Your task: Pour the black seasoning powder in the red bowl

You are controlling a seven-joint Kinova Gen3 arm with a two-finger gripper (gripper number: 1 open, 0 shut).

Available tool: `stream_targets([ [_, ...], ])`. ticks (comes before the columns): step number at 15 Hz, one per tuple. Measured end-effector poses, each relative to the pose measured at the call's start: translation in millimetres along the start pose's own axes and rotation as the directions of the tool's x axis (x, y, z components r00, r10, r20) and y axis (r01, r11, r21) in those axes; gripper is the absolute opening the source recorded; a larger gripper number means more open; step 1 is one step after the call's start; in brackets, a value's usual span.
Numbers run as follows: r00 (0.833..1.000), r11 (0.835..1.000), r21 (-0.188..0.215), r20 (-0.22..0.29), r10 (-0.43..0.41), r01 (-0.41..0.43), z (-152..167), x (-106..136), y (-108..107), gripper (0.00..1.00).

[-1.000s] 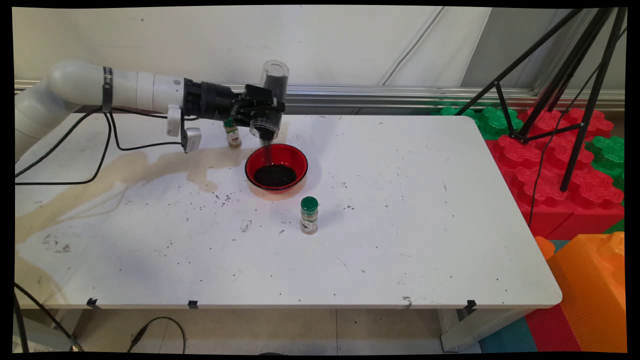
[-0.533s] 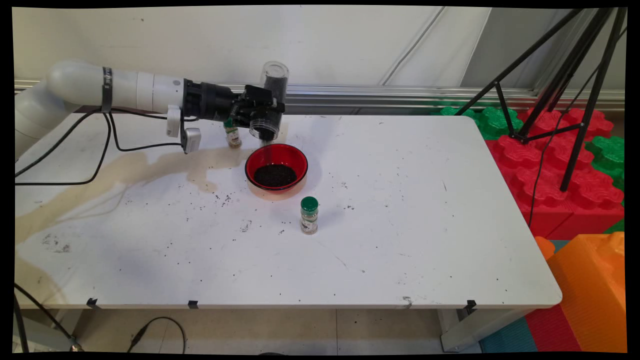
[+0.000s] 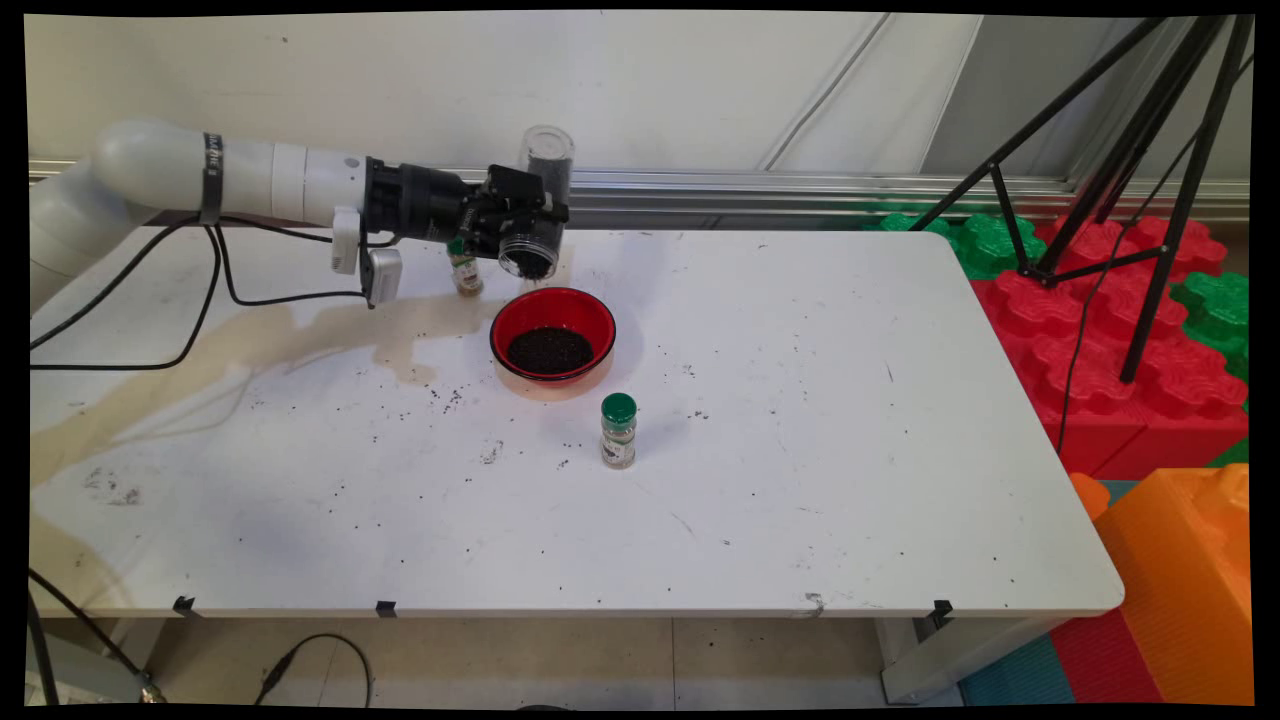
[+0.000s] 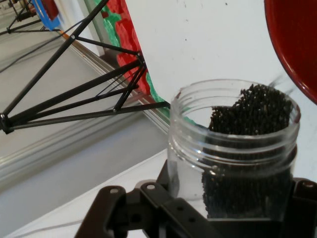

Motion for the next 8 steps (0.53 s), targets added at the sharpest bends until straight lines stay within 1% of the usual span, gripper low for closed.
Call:
stream_targets([
  [4, 0.999, 0.999, 0.002, -0.002, -0.044, 0.044, -0.5, 0.1, -0.6, 0.0],
  [8, 0.992, 0.992, 0.007, -0.008, -0.125, 0.125, -1.3, 0.9, -2.3, 0.0],
])
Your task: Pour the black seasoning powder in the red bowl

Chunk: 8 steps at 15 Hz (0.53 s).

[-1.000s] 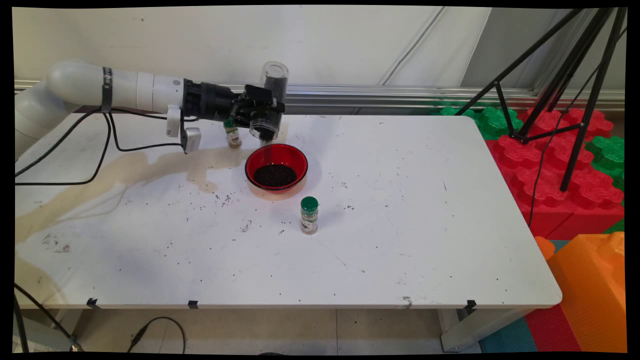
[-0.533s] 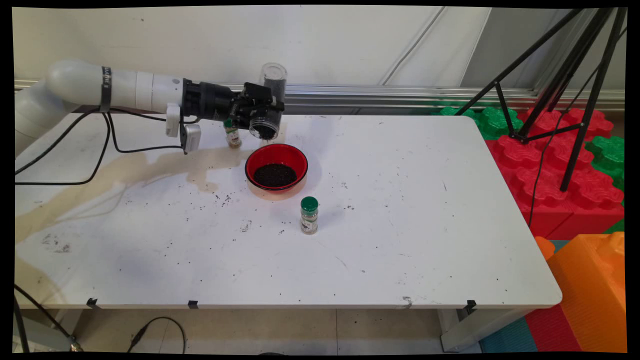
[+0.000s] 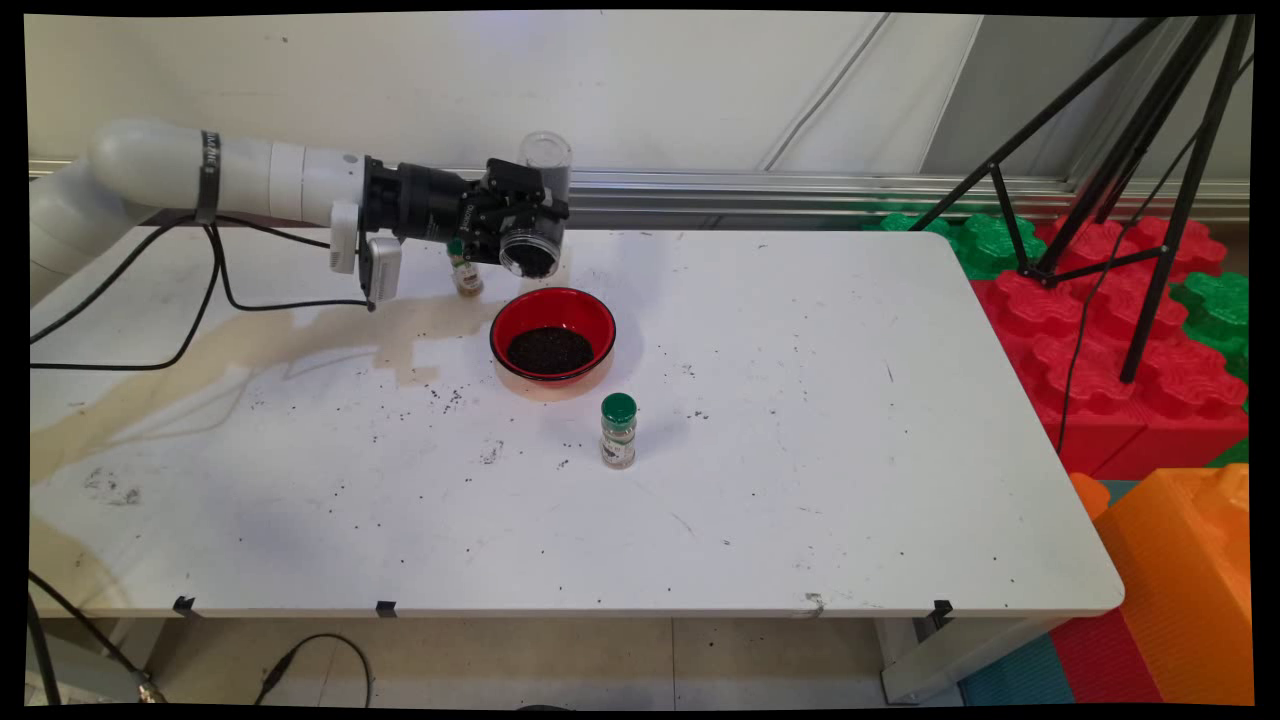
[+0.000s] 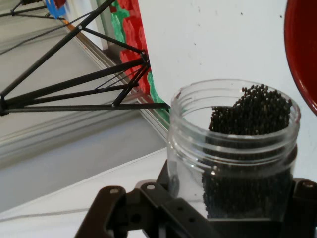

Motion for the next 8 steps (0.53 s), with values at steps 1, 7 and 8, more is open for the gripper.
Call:
stream_targets([
  [1, 1.0, 1.0, 0.002, -0.002, -0.026, 0.026, 0.0, 0.1, -0.7, 0.0],
  [7, 0.985, 0.985, 0.013, -0.012, -0.174, 0.174, -1.2, -0.4, -3.8, 0.0],
  [8, 0.98, 0.98, 0.014, -0.015, -0.201, 0.201, -1.6, -0.4, -4.4, 0.0],
])
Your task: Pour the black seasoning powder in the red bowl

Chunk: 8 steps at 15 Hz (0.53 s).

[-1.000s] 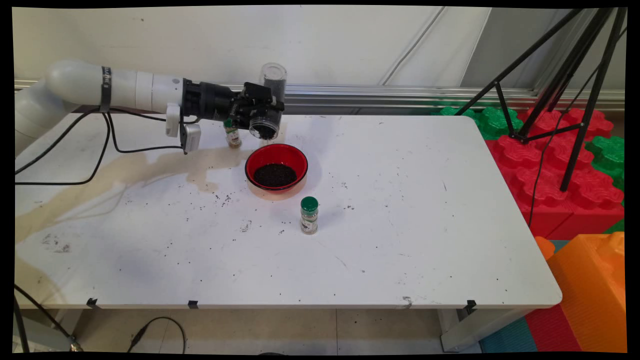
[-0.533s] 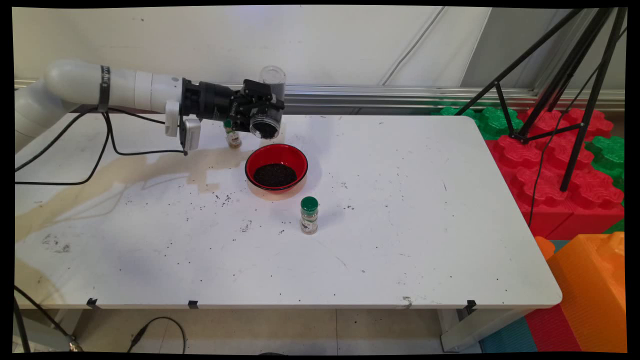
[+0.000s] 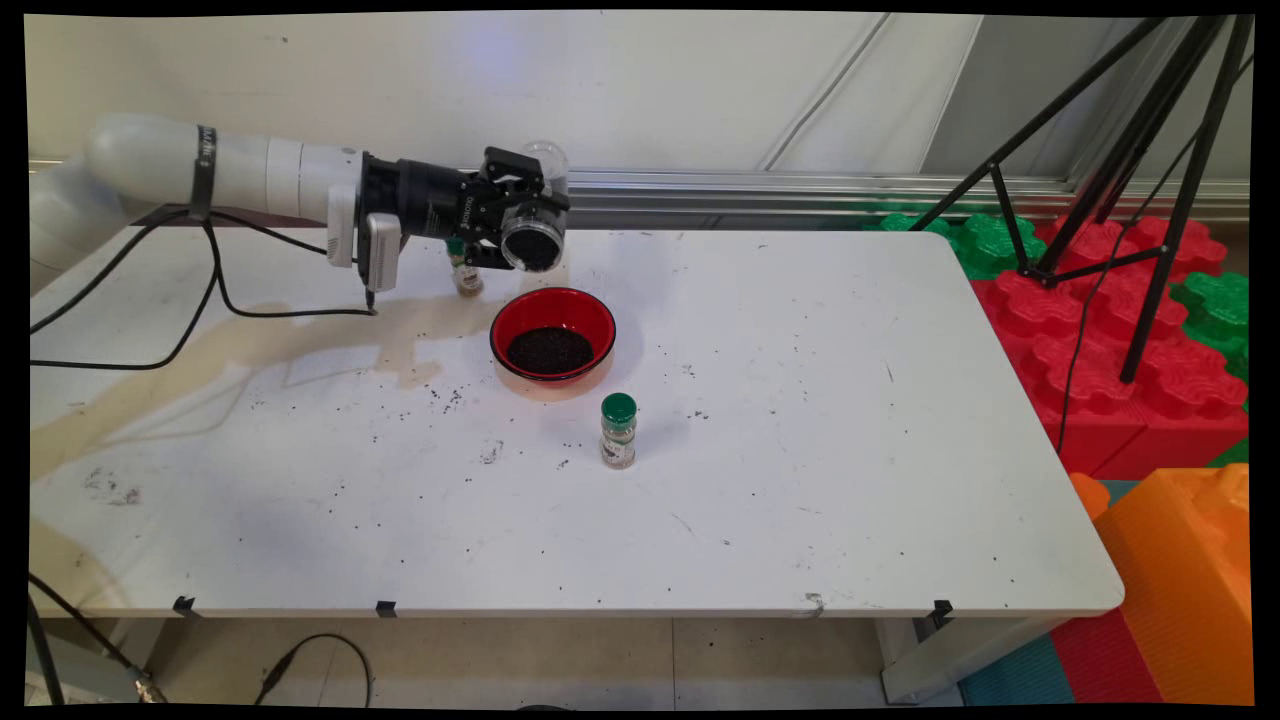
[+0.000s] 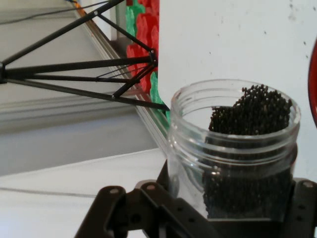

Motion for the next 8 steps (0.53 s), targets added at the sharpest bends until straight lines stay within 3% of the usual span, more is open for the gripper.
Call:
stream_targets([
  [4, 0.991, 0.991, 0.005, -0.015, -0.135, 0.135, -1.3, 0.8, -2.8, 0.0],
  [6, 0.98, 0.98, 0.008, -0.025, -0.199, 0.199, -1.8, 1.1, -4.2, 0.0],
  [8, 0.956, 0.957, 0.009, -0.039, -0.29, 0.291, -3.1, 1.4, -6.1, 0.0],
])
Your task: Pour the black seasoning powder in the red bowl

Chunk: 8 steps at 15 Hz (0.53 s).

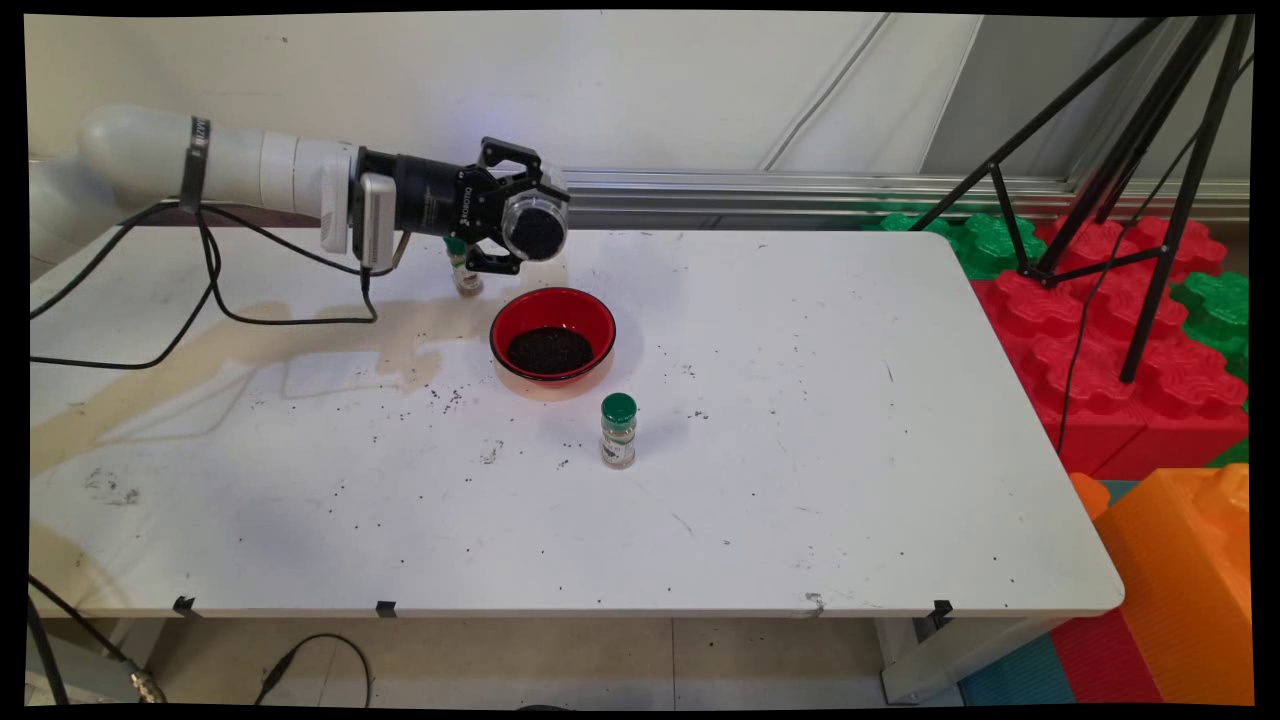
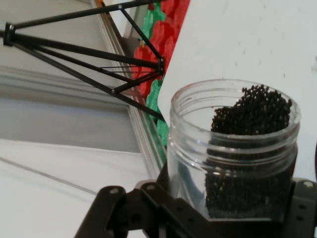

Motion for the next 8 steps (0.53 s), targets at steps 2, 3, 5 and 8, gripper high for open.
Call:
stream_targets([
  [2, 0.995, 0.996, 0.004, -0.011, -0.095, 0.095, -1.2, 0.4, -1.6, 0.0],
  [3, 0.99, 0.99, 0.006, -0.017, -0.143, 0.143, -2.0, 0.4, -2.3, 0.0],
  [5, 0.971, 0.971, 0.007, -0.026, -0.239, 0.239, -3.1, 0.1, -3.3, 0.0],
  [8, 0.938, 0.938, 0.007, -0.036, -0.345, 0.345, -4.1, -0.7, -4.1, 0.0],
])
